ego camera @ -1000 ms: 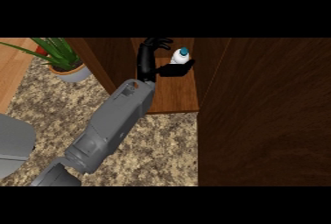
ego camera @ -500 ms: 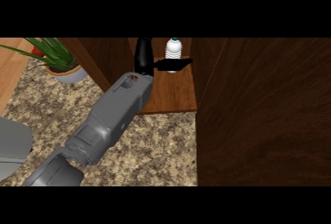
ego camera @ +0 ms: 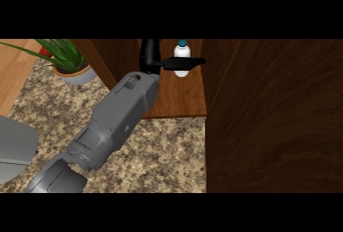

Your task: Pick up the bottled water, place it into the cabinet and close the cabinet

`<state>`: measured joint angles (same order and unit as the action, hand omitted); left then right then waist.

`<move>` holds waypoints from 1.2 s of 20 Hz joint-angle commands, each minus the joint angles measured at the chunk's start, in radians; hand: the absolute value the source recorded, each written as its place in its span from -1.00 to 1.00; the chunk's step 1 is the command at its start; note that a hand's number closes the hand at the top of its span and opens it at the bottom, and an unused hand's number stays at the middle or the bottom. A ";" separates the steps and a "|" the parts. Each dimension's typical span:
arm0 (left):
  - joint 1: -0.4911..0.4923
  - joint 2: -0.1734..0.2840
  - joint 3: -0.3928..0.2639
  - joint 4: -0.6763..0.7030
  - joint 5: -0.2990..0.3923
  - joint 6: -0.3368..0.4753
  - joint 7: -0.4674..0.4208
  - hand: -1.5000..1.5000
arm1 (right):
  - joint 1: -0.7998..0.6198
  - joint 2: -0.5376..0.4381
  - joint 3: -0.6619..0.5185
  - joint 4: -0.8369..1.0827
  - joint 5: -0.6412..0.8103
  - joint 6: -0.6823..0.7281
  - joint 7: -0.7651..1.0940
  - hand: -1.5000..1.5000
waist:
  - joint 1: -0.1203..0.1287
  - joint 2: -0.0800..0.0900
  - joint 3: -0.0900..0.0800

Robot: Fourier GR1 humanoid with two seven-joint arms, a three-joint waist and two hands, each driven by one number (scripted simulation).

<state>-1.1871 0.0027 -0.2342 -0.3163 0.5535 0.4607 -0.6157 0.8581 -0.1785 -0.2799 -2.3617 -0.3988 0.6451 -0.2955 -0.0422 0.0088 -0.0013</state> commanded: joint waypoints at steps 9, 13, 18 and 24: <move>0.215 -0.003 -0.155 -0.357 0.081 -0.024 0.077 -1.00 | 0.035 0.034 0.031 -0.149 -0.031 -0.026 0.097 -1.00 | 0.031 -0.015 0.000; 0.296 -0.003 -0.226 -0.518 0.092 -0.006 0.140 -1.00 | 0.002 0.020 0.028 -0.161 -0.069 -0.066 0.130 -1.00 | 0.046 -0.016 0.000; 0.495 0.005 -0.300 -0.777 0.039 0.069 0.184 -1.00 | 0.071 0.023 0.014 -0.161 -0.059 -0.014 0.081 -1.00 | 0.064 -0.026 0.000; 0.707 0.101 -0.361 -1.014 0.008 0.048 0.198 -1.00 | 0.029 0.086 0.108 -0.160 0.068 -0.045 0.082 -1.00 | 0.055 -0.018 0.000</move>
<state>-0.6070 0.0515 -0.5605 -1.1804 0.5802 0.4979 -0.4314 0.8660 -0.1332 -0.2045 -2.3762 -0.4022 0.6205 -0.2501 0.0133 -0.0098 -0.0011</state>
